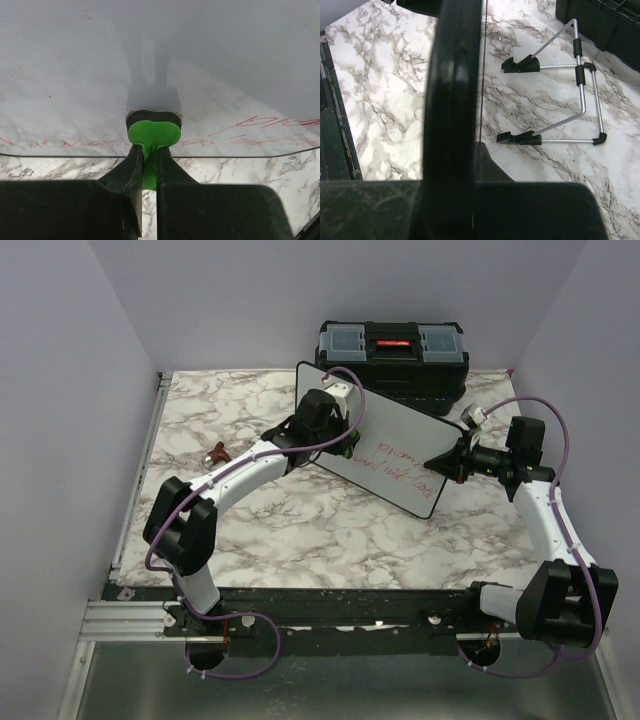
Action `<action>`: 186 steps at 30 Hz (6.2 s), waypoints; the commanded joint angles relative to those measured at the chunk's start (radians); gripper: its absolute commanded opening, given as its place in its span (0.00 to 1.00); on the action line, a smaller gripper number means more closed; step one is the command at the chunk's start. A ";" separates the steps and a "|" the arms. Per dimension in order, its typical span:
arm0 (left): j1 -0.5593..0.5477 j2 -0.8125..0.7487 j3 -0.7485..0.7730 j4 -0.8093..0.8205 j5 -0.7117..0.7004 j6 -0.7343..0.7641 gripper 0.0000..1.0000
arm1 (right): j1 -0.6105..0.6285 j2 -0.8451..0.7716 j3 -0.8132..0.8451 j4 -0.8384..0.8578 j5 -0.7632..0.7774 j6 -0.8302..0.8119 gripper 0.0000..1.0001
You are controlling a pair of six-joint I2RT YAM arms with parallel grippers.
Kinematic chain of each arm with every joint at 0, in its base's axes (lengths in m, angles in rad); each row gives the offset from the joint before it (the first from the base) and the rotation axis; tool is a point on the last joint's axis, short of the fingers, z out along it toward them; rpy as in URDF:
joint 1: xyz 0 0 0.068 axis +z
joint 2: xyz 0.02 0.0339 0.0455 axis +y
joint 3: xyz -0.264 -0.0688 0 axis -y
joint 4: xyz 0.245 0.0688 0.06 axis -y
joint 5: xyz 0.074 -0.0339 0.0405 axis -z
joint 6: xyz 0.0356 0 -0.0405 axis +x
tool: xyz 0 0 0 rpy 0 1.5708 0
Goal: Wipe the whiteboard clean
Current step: Erase the whiteboard at the whiteboard stand.
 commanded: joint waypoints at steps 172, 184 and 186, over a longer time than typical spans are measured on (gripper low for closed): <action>-0.203 0.012 -0.180 0.521 -0.234 -0.038 0.00 | 0.036 -0.009 0.003 -0.104 -0.167 0.001 0.01; -0.206 0.037 -0.347 0.581 -0.253 -0.159 0.00 | 0.036 -0.015 0.003 -0.104 -0.170 0.001 0.01; -0.168 0.027 -0.366 0.583 -0.248 -0.177 0.00 | 0.036 -0.016 0.003 -0.104 -0.170 0.002 0.01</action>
